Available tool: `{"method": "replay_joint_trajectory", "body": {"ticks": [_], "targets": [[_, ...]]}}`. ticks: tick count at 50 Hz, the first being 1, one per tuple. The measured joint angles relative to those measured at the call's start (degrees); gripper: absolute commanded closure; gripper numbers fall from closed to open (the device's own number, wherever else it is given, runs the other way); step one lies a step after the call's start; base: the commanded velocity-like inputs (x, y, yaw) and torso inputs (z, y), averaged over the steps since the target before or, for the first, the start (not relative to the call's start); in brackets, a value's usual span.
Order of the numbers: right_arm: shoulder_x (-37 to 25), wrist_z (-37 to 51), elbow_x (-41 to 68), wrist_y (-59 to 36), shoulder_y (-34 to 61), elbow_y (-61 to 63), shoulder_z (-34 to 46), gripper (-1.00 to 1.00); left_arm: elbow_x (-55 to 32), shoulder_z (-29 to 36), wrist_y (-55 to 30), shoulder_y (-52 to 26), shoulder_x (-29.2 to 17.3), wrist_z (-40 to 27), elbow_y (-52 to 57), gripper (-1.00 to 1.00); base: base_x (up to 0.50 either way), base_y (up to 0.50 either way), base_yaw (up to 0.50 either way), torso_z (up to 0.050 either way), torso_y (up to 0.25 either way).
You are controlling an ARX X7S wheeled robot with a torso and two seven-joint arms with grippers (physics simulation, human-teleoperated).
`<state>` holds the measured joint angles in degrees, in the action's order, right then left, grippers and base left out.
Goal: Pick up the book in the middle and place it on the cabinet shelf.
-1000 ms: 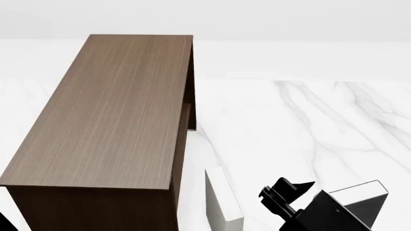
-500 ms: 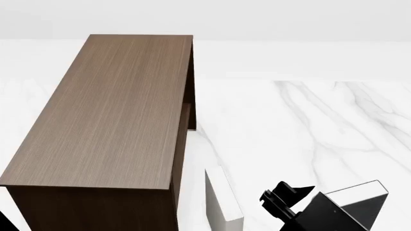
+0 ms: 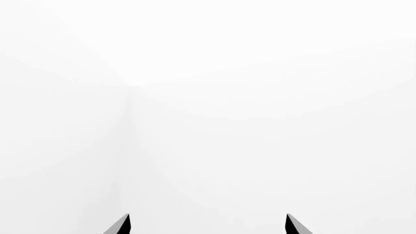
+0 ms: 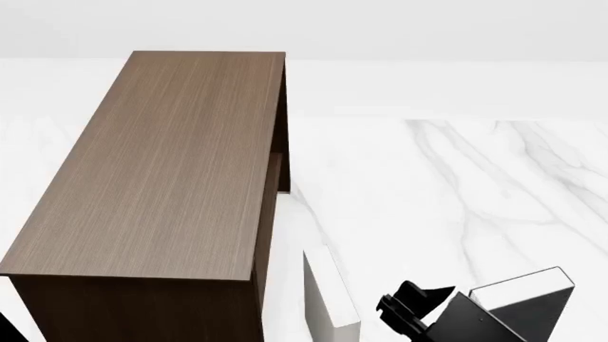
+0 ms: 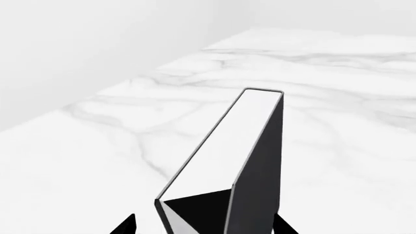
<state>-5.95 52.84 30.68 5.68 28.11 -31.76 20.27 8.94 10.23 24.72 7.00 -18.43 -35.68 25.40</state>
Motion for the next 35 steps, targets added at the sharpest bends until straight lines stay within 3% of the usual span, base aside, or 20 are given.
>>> {"method": "replay_joint_trajectory", "body": {"ticks": [5,6,35], "targets": [[0.0,0.0,0.3,0.4,0.0,-0.3,0.2,-1.0,0.0,0.1,0.0,0.0,-0.1,-0.1,-0.1,-1.0,0.0,0.0,0.0,0.0,0.0],[0.0,0.0,0.3,0.4,0.0,-0.4,0.2,1.0,0.0,0.1,0.0,0.0,-0.1,-0.1,-0.1,-1.0,0.0,0.0,0.0,0.0,0.0],[-1.4,1.6,1.3,0.7,-0.1,0.0,2.2,1.0,0.2,0.6,0.1,-0.1,-0.7,-0.8,-0.3,-1.0,0.0,0.0,0.0,0.0,0.0]]}}
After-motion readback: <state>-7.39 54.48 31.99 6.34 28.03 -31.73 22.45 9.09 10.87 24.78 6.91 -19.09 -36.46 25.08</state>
